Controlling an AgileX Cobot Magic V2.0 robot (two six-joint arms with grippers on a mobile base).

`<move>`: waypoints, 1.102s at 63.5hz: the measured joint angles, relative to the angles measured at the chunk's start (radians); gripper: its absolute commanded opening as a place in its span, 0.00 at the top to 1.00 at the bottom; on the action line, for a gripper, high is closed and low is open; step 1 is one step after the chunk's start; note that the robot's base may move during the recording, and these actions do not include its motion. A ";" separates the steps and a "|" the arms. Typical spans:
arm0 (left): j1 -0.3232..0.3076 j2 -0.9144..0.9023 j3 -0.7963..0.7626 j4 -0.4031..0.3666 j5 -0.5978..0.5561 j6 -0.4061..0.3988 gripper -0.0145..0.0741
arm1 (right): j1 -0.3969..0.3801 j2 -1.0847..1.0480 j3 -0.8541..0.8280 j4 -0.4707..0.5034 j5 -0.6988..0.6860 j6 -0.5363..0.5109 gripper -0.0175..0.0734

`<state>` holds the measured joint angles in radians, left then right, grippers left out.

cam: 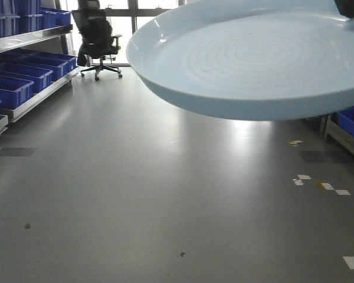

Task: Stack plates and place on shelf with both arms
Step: 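Carry the plate in the right gripper while driving to the crate shelf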

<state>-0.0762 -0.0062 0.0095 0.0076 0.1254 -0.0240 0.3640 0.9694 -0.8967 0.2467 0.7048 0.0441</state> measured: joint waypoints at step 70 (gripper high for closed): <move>0.000 0.000 0.000 0.000 0.000 0.000 0.72 | 0.000 0.000 0.000 0.000 0.002 0.000 0.75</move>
<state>-0.0762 -0.0062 0.0095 0.0076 0.1254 -0.0240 0.3640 0.9694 -0.8967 0.2467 0.7064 0.0441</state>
